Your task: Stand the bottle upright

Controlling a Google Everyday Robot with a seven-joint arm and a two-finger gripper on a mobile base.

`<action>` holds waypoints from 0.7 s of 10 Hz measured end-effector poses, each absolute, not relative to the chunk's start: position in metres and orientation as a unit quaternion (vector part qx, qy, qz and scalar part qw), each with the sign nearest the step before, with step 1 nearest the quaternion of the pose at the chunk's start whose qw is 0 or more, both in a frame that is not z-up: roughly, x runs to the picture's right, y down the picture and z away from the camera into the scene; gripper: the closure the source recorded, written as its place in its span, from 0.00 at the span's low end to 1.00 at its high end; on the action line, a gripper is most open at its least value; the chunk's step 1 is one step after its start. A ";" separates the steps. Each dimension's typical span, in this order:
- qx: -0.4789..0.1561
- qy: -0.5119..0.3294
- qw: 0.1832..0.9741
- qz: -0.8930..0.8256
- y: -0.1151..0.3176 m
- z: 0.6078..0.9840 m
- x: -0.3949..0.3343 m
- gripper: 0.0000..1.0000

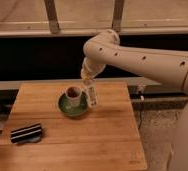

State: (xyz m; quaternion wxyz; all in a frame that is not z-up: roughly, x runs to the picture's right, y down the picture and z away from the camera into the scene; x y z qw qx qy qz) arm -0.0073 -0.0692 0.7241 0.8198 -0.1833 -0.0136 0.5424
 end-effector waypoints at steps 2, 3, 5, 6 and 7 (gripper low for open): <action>-0.180 -0.029 0.811 0.556 -0.076 0.731 0.011 1.00; -0.179 -0.030 0.810 0.558 -0.077 0.732 0.015 1.00; -0.176 -0.033 0.800 0.573 -0.075 0.746 0.033 1.00; -0.174 -0.033 0.798 0.577 -0.070 0.752 0.041 1.00; -0.169 -0.033 0.795 0.582 -0.061 0.758 0.051 1.00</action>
